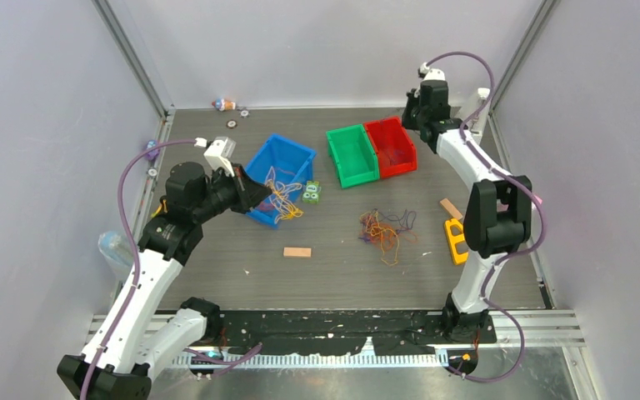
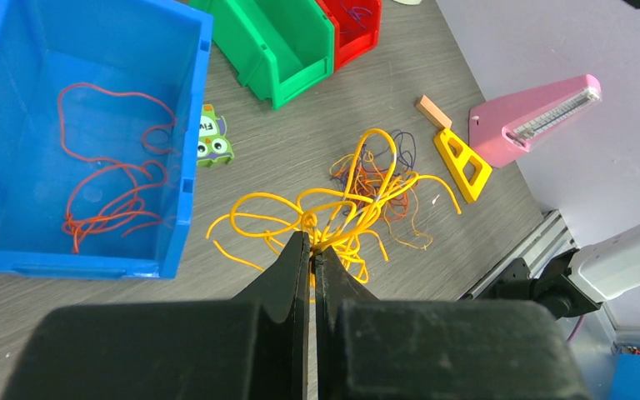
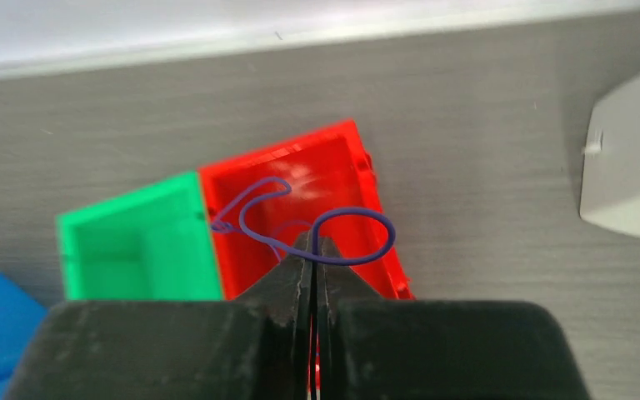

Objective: Untangle the cables

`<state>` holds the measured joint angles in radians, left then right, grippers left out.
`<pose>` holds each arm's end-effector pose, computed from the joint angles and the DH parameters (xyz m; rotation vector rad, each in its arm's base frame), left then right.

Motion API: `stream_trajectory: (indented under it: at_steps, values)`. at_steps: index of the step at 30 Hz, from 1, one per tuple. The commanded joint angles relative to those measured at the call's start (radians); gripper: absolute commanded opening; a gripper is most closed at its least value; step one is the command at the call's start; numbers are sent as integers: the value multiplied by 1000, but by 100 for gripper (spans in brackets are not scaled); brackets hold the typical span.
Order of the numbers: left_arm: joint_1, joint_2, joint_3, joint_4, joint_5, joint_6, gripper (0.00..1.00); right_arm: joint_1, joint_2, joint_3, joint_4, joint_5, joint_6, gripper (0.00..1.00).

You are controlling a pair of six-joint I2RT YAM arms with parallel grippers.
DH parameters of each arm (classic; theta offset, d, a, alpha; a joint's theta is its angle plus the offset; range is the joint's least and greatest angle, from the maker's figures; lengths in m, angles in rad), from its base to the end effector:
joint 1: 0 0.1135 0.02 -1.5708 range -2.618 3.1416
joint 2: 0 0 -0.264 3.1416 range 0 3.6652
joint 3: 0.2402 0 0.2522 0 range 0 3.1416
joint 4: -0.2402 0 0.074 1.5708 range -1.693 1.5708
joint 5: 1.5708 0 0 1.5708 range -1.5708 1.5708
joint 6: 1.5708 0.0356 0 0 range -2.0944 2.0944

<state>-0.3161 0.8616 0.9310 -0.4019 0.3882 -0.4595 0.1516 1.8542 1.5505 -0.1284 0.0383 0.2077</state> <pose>0.1758 -0.0717 0.3558 0.1335 1.9748 -0.8849 0.4401 0.0659 0.3051 0.0809 2.0061 0.1918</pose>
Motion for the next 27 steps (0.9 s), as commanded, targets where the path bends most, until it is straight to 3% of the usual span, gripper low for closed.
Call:
stream_trajectory:
  at_steps: [1, 7, 15, 16, 19, 27]
  values:
    - [-6, -1, 29, 33, -5, 9, 0, 45, 51, 53, -79, 154, -60, 5]
    - [-11, 3, 25, 34, -6, 8, 0, 86, 164, 97, -154, 212, -85, 5]
    - [-15, 5, 23, 33, -4, 6, 0, 93, 373, 315, -341, 83, -89, 7]
    - [-15, 6, 23, 32, -5, 6, 0, 92, 389, 363, -361, 57, -89, 10]
    - [-17, 10, 21, 30, -6, 10, 0, 90, 419, 450, -450, 21, -99, 37]
    - [-26, 36, 20, 37, 1, 10, 0, 90, 182, 346, -437, 31, -111, 60]
